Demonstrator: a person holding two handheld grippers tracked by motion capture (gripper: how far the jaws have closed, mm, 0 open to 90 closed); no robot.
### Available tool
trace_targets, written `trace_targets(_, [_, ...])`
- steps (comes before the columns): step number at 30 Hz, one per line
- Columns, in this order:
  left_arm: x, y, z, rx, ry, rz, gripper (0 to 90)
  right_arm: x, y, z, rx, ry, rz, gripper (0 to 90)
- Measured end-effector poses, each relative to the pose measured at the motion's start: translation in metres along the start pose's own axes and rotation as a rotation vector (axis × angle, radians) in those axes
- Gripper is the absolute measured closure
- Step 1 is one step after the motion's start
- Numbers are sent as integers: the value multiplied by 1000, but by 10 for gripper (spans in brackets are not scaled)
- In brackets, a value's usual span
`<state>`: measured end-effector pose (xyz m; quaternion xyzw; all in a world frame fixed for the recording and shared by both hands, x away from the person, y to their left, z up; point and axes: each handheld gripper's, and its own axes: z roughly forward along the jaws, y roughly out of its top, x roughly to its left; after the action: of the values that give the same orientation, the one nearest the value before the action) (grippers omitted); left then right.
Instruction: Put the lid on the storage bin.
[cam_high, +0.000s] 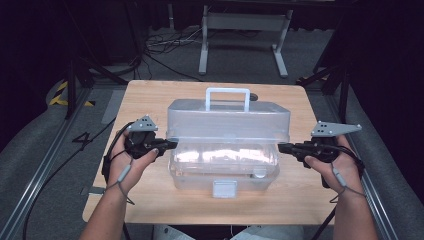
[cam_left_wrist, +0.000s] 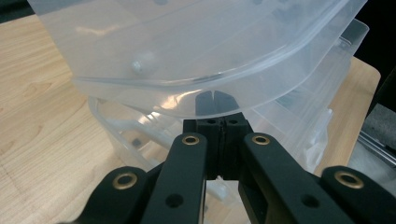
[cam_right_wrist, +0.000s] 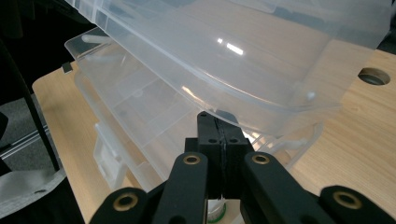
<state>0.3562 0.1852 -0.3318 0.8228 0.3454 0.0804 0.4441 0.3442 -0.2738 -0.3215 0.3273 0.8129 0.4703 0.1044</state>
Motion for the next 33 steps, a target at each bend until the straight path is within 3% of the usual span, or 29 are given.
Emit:
trace_targets(23, [0,-2,-1,127,-12,19,897,3,-4,6,136,18,-18,894])
trace_targets(33, [-1,-3,1,172,-13,33,895,2,-6,7,183,4,-21,887])
